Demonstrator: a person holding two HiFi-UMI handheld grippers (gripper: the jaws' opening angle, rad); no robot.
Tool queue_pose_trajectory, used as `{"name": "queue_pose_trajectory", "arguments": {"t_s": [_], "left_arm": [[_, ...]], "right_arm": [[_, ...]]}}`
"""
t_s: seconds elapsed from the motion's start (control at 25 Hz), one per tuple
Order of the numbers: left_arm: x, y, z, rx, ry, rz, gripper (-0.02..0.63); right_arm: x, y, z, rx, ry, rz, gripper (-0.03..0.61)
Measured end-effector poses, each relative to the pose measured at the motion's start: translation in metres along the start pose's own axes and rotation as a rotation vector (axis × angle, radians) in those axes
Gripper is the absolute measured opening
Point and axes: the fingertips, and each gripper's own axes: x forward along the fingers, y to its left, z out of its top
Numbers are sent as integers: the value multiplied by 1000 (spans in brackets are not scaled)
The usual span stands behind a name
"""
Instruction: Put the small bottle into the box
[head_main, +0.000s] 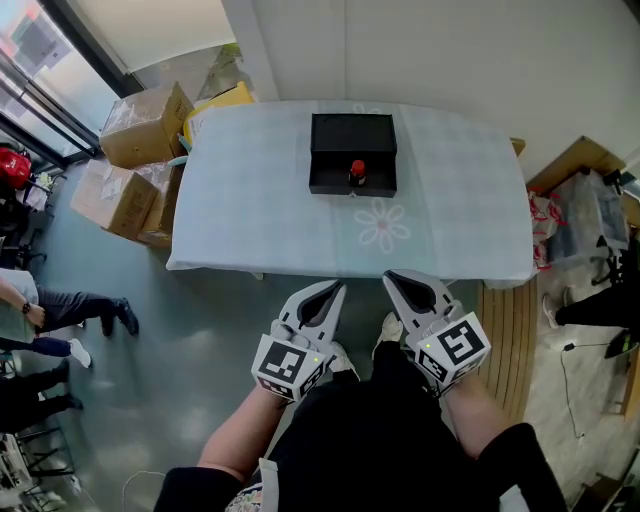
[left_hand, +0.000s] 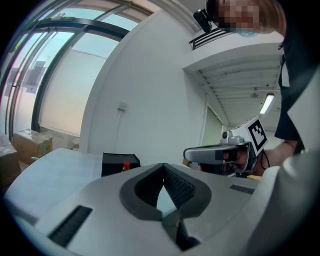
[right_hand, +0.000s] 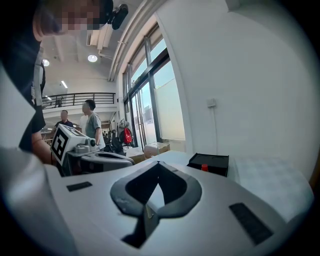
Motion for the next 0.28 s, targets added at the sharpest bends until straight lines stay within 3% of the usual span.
{"name": "queue_pose_trajectory", "arguments": {"t_s": [0.28], "left_arm": [[-1,-2,-6,-1,-3,3,2]], "right_arm": [[-1,1,-7,-2,2,2,9]]}}
